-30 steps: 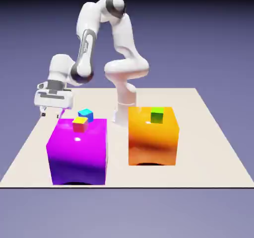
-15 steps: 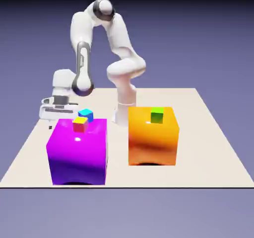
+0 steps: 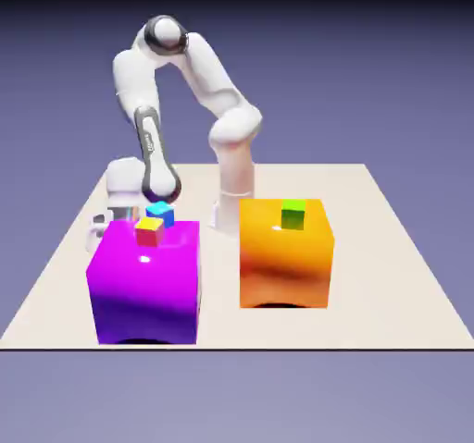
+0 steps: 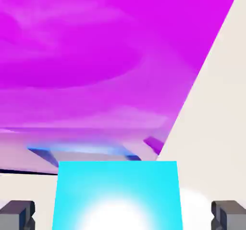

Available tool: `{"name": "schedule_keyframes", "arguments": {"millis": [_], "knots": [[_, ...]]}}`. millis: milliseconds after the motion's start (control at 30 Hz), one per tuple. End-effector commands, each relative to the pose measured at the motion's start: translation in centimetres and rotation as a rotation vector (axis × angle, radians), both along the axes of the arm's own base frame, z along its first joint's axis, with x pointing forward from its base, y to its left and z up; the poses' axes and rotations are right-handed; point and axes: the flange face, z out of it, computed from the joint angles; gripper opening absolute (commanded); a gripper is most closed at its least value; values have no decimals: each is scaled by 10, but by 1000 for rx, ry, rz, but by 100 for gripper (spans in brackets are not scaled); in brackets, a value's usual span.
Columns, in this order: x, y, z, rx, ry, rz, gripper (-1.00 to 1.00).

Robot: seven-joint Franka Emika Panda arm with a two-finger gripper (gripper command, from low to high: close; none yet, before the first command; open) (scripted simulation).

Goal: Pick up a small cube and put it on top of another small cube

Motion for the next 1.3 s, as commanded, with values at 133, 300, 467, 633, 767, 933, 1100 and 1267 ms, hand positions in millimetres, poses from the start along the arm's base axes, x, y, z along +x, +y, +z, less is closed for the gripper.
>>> {"name": "schedule_keyframes", "arguments": {"millis": [133,300,467,633,767,933,1100,1267], "knots": [[-2,-2,12,2,-12,-2,-100],[-9,-3,42,2,-22,-3,-100],[-21,-1,64,0,0,0,-100],[-17,-36,94,11,-8,-25,-100],[-2,-60,130,15,-15,44,-100],[20,-74,178,18,-11,163,-100],[55,-57,228,21,-3,354,-100],[98,-8,279,14,7,617,-100]]}}
